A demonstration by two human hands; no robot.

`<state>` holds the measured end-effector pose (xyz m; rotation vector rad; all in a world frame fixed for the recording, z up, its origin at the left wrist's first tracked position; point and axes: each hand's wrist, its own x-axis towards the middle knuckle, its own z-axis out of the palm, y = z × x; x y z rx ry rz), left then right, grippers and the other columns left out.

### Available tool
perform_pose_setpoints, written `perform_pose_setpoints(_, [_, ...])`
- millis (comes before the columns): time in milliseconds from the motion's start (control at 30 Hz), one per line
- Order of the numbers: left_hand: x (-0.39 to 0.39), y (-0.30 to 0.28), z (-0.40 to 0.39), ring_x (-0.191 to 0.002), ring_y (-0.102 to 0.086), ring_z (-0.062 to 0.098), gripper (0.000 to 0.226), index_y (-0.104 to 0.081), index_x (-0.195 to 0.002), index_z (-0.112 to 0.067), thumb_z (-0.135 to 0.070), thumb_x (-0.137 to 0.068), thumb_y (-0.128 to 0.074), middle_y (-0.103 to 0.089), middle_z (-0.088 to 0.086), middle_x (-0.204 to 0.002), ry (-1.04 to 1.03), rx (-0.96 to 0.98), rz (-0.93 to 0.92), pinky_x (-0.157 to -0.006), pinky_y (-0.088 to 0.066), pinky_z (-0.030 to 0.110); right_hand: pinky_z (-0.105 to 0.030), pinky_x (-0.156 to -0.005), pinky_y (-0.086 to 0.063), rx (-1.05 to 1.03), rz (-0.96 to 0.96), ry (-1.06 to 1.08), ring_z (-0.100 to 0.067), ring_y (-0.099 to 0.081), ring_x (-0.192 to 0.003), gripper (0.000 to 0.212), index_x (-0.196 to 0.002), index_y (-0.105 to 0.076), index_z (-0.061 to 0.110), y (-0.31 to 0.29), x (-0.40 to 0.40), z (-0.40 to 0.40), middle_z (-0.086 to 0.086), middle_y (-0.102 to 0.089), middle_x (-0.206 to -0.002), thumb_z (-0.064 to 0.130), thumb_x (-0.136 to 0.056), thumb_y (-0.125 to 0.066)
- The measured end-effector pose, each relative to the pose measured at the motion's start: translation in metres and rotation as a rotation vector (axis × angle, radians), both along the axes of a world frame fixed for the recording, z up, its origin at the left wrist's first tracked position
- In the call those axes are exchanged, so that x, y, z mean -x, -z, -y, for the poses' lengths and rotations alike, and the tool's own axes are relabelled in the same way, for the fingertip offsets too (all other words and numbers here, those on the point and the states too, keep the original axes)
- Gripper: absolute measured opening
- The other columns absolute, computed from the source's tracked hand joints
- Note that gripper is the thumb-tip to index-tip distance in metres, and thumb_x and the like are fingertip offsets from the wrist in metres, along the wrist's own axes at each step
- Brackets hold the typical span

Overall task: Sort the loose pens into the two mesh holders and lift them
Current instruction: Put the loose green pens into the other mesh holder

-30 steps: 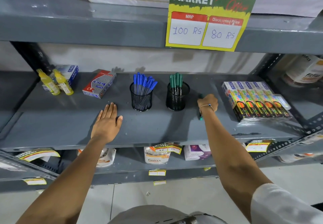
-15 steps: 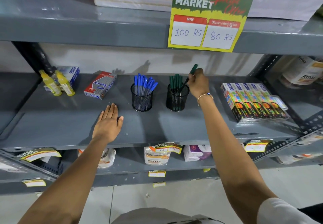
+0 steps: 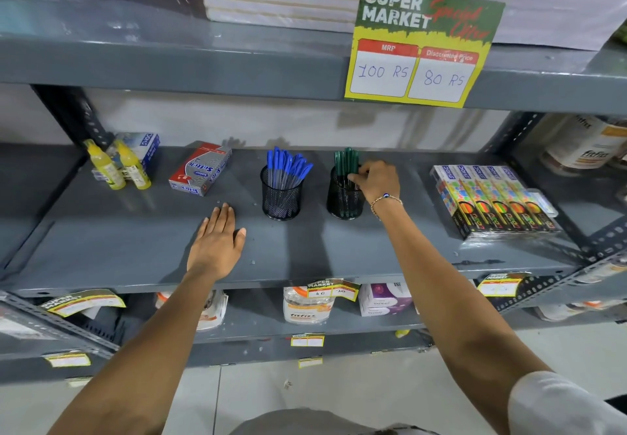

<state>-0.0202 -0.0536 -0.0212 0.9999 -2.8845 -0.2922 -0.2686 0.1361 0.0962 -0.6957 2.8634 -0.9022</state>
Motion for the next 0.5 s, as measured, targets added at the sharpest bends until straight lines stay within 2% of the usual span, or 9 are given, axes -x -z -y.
perform_pose_setpoints(167, [0.001,-0.007,0.004,-0.149,-0.005,0.022,0.062,-0.012,-0.15,-0.006,-0.037,-0.099,-0.029,-0.01,0.01,-0.161,0.005,-0.111,-0.061,-0.122,-0.003,0.037,-0.03,-0.08,-0.05,0.125,-0.05,0.043,-0.031,-0.066,-0.095,0.023,-0.098,-0.069,0.006,-0.011,-0.009,-0.006,-0.015,-0.073,-0.099,0.025,-0.09,-0.059])
perform_pose_setpoints(267, [0.01,-0.028,0.007,-0.149,-0.007,0.022,0.064,-0.013,-0.15,-0.007,-0.036,-0.098,-0.037,-0.01,0.01,-0.161,-0.039,-0.274,-0.253,-0.122,-0.007,0.038,-0.022,-0.074,-0.044,0.245,-0.041,0.014,-0.03,-0.067,-0.091,0.021,-0.096,-0.068,0.007,-0.017,-0.033,0.003,-0.014,-0.074,-0.097,0.022,-0.092,-0.055])
perform_pose_setpoints(333, [0.027,-0.052,0.013,-0.148,-0.009,0.023,0.065,-0.014,-0.15,-0.01,-0.036,-0.097,-0.04,-0.01,0.008,-0.161,-0.066,-0.358,-0.412,-0.121,-0.01,0.041,-0.022,-0.076,-0.044,0.231,0.018,-0.067,-0.029,-0.067,-0.091,0.022,-0.098,-0.068,0.007,-0.015,-0.051,0.018,-0.015,-0.074,-0.097,0.022,-0.093,-0.054])
perform_pose_setpoints(400, [0.049,-0.082,0.022,-0.147,-0.016,0.025,0.068,-0.011,-0.15,-0.014,-0.039,-0.096,-0.043,-0.013,0.006,-0.16,-0.049,-0.417,-0.482,-0.12,-0.016,0.049,-0.025,-0.087,-0.048,0.199,0.117,-0.11,-0.029,-0.067,-0.098,0.024,-0.11,-0.066,0.007,-0.012,-0.064,0.034,-0.016,-0.072,-0.107,0.02,-0.094,-0.053])
perform_pose_setpoints(467, [0.069,-0.107,0.027,-0.147,-0.017,0.026,0.073,-0.005,-0.15,-0.014,-0.037,-0.095,-0.047,-0.01,0.007,-0.161,0.043,-0.446,-0.476,-0.118,-0.018,0.051,-0.028,-0.089,-0.048,0.178,0.158,-0.077,-0.029,-0.065,-0.102,0.026,-0.114,-0.064,0.004,-0.008,-0.072,0.045,-0.017,-0.069,-0.113,0.017,-0.096,-0.05])
perform_pose_setpoints(500, [0.077,-0.118,0.027,-0.147,-0.014,0.027,0.075,-0.001,-0.15,-0.012,-0.033,-0.095,-0.047,-0.007,0.009,-0.161,0.094,-0.439,-0.427,-0.119,-0.016,0.049,-0.029,-0.083,-0.048,0.155,0.155,-0.075,-0.03,-0.065,-0.098,0.025,-0.105,-0.066,0.001,-0.008,-0.075,0.051,-0.018,-0.07,-0.107,0.016,-0.096,-0.048])
